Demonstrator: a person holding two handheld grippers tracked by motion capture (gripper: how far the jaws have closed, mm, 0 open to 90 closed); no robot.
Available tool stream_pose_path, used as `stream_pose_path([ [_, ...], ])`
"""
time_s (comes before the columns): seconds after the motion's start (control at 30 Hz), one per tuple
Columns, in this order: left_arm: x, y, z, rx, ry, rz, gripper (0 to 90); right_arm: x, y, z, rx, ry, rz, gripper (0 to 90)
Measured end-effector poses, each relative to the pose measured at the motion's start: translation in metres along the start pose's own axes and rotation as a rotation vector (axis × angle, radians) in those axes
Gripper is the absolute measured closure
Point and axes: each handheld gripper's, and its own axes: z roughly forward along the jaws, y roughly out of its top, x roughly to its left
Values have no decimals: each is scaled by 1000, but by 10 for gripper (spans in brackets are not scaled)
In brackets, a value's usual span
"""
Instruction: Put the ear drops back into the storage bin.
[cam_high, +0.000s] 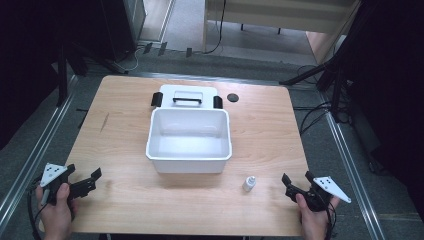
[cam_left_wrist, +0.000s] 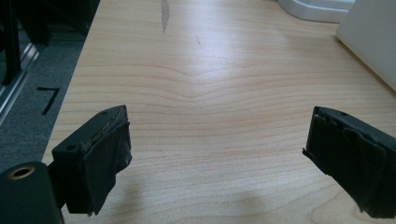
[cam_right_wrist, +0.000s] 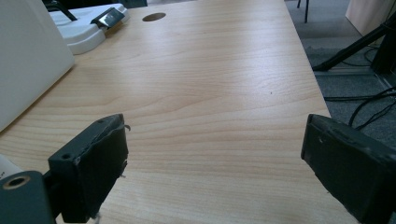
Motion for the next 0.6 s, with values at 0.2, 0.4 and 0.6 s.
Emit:
stream_pose_path([
  [0.2, -1, 0, 1, 7, 5, 3, 72, -2, 1, -1, 7, -3, 7, 114],
  [0.4, -1, 0, 0, 5, 9, 2, 72, -6, 6, -4, 68, 27, 23, 129],
  [0.6, -1, 0, 0, 6, 12, 4, 72, -3, 10, -2, 187, 26, -50, 136],
])
